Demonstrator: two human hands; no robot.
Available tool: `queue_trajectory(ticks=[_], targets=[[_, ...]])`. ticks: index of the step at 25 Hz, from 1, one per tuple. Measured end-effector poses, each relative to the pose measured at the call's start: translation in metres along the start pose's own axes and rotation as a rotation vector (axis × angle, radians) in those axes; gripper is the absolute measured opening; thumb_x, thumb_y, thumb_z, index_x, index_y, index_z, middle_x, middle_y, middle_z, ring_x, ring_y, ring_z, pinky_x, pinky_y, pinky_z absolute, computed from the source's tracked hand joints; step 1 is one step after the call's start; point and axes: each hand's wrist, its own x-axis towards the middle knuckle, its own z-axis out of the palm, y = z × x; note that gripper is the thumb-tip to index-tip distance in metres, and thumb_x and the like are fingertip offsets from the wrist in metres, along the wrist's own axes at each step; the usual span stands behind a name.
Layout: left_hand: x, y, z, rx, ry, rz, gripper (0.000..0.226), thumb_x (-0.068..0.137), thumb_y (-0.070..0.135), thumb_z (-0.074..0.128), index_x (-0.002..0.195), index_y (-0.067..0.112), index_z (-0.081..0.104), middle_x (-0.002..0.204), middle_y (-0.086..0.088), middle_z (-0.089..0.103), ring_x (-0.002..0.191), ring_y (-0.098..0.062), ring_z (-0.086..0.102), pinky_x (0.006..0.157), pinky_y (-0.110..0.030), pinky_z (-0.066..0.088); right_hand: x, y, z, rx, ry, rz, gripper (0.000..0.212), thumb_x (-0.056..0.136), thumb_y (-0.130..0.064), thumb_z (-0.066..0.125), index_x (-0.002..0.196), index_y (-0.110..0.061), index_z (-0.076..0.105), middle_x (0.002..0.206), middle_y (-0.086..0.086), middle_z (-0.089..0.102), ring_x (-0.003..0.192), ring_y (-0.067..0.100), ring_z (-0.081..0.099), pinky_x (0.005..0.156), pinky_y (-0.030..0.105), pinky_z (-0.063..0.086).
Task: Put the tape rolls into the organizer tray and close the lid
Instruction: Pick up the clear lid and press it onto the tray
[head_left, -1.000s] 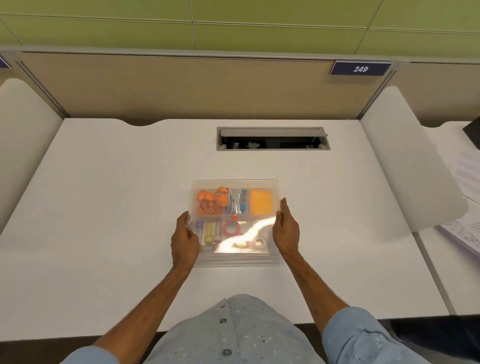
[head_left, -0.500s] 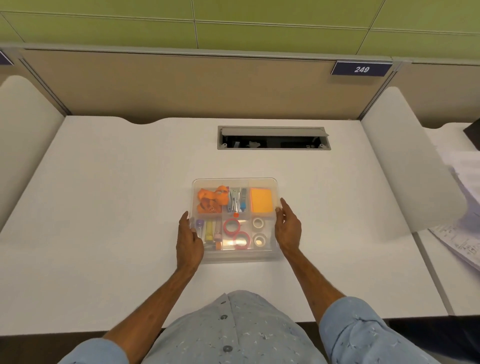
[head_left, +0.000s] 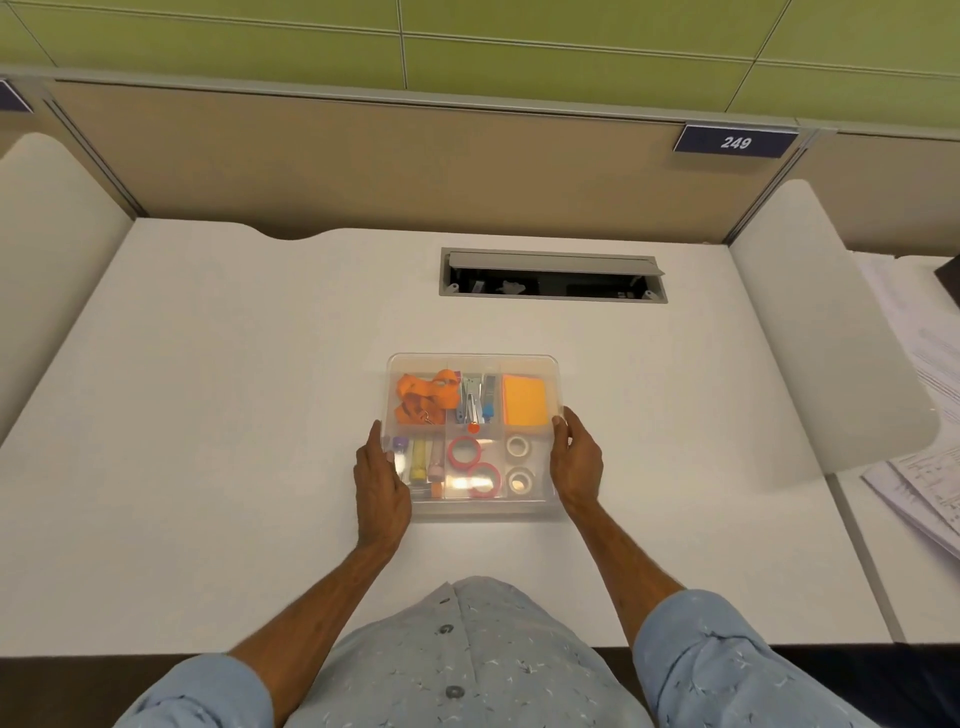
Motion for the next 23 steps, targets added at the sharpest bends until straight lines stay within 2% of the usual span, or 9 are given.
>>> queue_trajectory(ticks=[2,3,5,6,8,10,12,18,23], targets=[[0.000,-0.003,0.003,0.028,-0.005,0.031,0.070,0.102,-0.006,0.061,0.165,0.005,0.032,0.144,-0.025,0.056,0.131,-0.043,0.057,0.114,-0.066,0.047,0.000,-0.001,-0.001,-0.056,-0.031,-0.006,0.066,0.105,-0.066,0.025,0.136,-0.021,0.063,0.119,0.004,0.075,0.108,0.027,0.072,0.095,0.042,0.058],[0.001,-0.004,0.003,0.078,0.000,0.027,0.064,0.109,0.012,0.057,0.166,0.008,0.030,0.147,-0.025,0.055,0.133,-0.044,0.058,0.114,-0.066,0.047,0.000,-0.001,-0.001,-0.126,-0.044,0.015,0.069,0.105,-0.066,0.023,0.142,-0.019,0.058,0.123,0.007,0.074,0.111,0.030,0.071,0.095,0.042,0.056],[0.007,0.000,0.000,0.285,0.058,0.030,0.065,0.114,0.047,0.036,0.169,0.014,0.026,0.163,-0.022,0.046,0.146,-0.045,0.049,0.121,-0.063,0.037,-0.001,-0.002,0.001,-0.328,0.035,0.024,0.062,0.110,-0.052,0.028,0.158,-0.015,0.039,0.143,0.011,0.063,0.129,0.033,0.060,0.105,0.049,0.048],[0.009,0.004,-0.001,0.398,0.073,0.097,0.070,0.113,0.054,0.028,0.171,0.015,0.024,0.171,-0.019,0.037,0.154,-0.042,0.041,0.126,-0.062,0.029,-0.004,-0.002,0.004,-0.411,0.097,-0.036,0.059,0.112,-0.046,0.031,0.162,-0.014,0.032,0.155,0.011,0.054,0.139,0.032,0.052,0.114,0.053,0.041],[0.011,0.010,-0.001,0.542,0.054,0.301,0.072,0.113,0.055,0.027,0.173,0.015,0.018,0.179,-0.014,0.023,0.164,-0.034,0.026,0.132,-0.061,0.018,-0.013,-0.007,0.007,-0.526,0.108,-0.229,0.059,0.113,-0.043,0.034,0.165,-0.017,0.024,0.169,0.007,0.034,0.154,0.025,0.034,0.126,0.053,0.023],[0.008,0.013,0.004,0.577,-0.026,0.460,0.076,0.111,0.060,0.029,0.173,0.018,0.016,0.181,-0.009,0.016,0.167,-0.030,0.018,0.132,-0.063,0.014,-0.025,-0.010,0.012,-0.611,-0.006,-0.395,0.065,0.111,-0.049,0.036,0.167,-0.023,0.018,0.175,0.003,0.019,0.161,0.022,0.018,0.129,0.055,0.012],[0.005,0.012,0.009,0.638,-0.076,0.526,0.085,0.106,0.071,0.032,0.173,0.020,0.017,0.182,-0.008,0.013,0.168,-0.032,0.012,0.131,-0.067,0.011,-0.033,-0.011,0.017,-0.706,-0.093,-0.485,0.074,0.107,-0.060,0.037,0.168,-0.026,0.014,0.176,0.001,0.010,0.163,0.022,0.006,0.129,0.058,0.006],[0.007,0.006,0.014,0.848,-0.142,0.564,0.086,0.100,0.080,0.032,0.172,0.034,0.019,0.182,-0.010,0.009,0.167,-0.039,0.007,0.125,-0.078,0.010,-0.031,-0.011,0.019,-0.797,-0.196,-0.474,0.086,0.100,-0.076,0.031,0.168,-0.031,0.003,0.177,0.000,-0.003,0.163,0.023,-0.006,0.125,0.068,0.003],[0.012,0.007,0.016,0.830,-0.122,0.564,0.089,0.100,0.080,0.036,0.172,0.030,0.021,0.182,-0.011,0.009,0.167,-0.038,0.008,0.126,-0.076,0.010,-0.025,-0.014,0.020,-0.811,-0.223,-0.455,0.089,0.099,-0.078,0.030,0.167,-0.031,-0.001,0.177,0.001,-0.008,0.162,0.025,-0.008,0.123,0.070,0.003]])
